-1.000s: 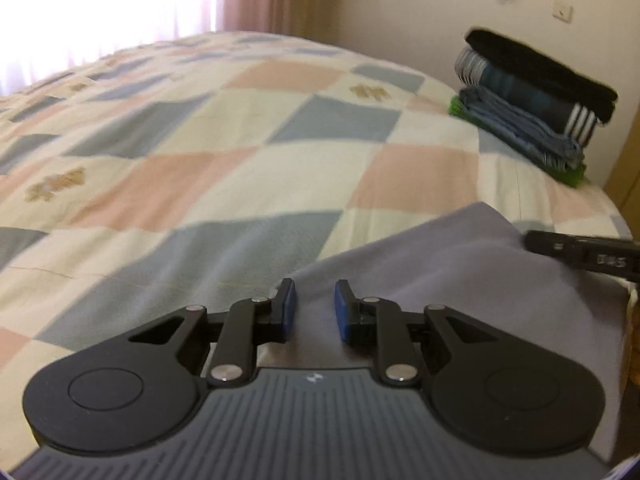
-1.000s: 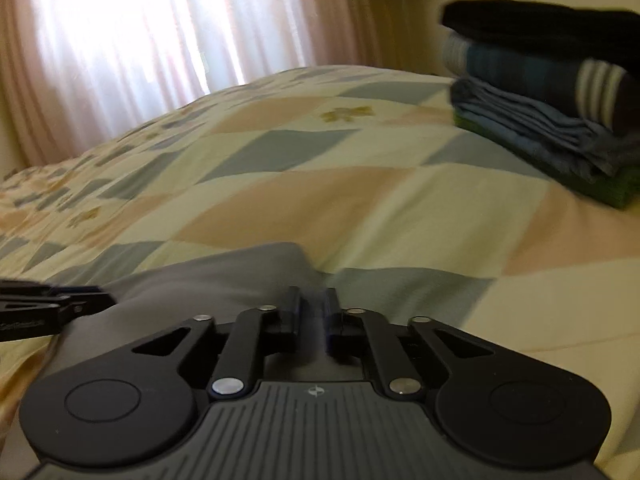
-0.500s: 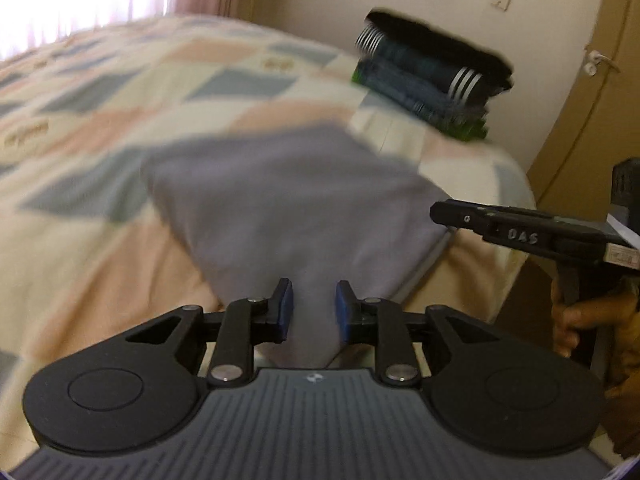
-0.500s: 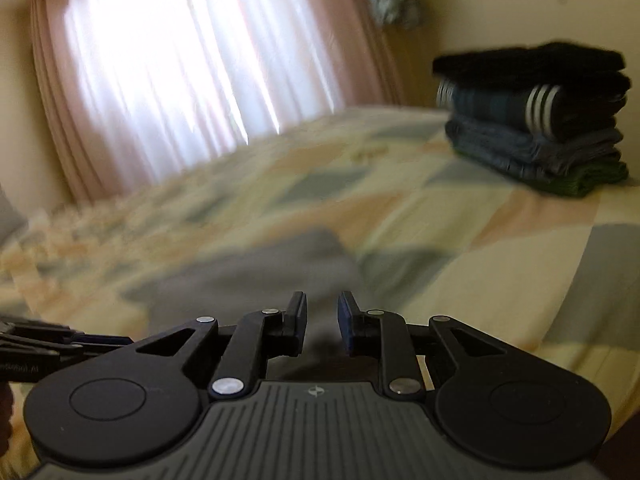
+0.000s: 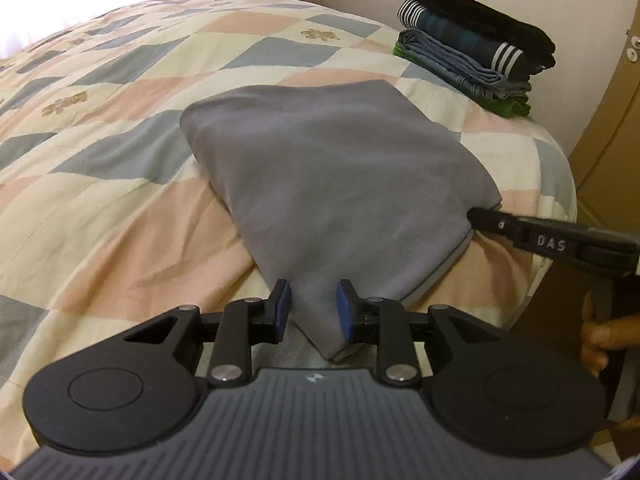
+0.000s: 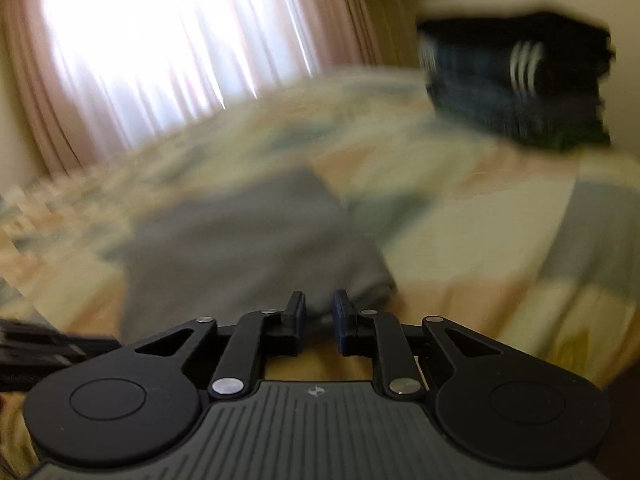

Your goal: Fold clothes

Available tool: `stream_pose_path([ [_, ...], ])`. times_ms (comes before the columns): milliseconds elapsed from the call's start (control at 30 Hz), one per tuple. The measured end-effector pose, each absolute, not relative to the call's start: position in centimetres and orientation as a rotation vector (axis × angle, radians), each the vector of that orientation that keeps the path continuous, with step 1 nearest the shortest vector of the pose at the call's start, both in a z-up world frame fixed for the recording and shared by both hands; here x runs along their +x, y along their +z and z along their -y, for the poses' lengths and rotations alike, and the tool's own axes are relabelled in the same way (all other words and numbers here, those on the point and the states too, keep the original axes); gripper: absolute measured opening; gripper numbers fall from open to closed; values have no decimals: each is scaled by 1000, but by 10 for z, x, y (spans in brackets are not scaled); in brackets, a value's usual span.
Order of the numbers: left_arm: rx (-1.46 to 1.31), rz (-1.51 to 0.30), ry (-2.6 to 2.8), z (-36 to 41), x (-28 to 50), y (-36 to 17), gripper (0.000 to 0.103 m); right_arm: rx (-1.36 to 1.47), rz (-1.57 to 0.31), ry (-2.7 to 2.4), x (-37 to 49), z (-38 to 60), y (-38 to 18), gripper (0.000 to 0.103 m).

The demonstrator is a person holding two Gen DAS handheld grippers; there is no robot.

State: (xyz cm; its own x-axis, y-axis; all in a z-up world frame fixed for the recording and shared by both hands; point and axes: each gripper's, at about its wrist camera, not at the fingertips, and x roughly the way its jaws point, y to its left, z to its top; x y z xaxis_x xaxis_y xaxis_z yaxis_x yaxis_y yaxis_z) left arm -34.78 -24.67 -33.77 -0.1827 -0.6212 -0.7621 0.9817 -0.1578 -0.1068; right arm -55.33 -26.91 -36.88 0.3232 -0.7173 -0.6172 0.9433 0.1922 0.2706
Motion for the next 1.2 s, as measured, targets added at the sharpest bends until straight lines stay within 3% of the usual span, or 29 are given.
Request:
stream_pose_path([
  [433, 621, -577, -1684, 256, -351, -289, 21, 634, -259, -1259, -558, 248, -331, 22],
  [700, 705, -569, -1642, 325, -355, -340, 23, 644, -381, -1334, -556, 300, -361, 23],
  [900, 656, -590, -1666, 289, -352, -317, 22, 690, -338, -1347, -569, 293, -367, 28],
  [1067, 656, -651, -1636, 233, -347, -304, 30, 690, -251, -1316, -566, 253, -341, 31],
  [1200, 677, -686, -1581, 195, -344, -299, 32, 737, -263, -1276, -551, 214, -329, 41],
])
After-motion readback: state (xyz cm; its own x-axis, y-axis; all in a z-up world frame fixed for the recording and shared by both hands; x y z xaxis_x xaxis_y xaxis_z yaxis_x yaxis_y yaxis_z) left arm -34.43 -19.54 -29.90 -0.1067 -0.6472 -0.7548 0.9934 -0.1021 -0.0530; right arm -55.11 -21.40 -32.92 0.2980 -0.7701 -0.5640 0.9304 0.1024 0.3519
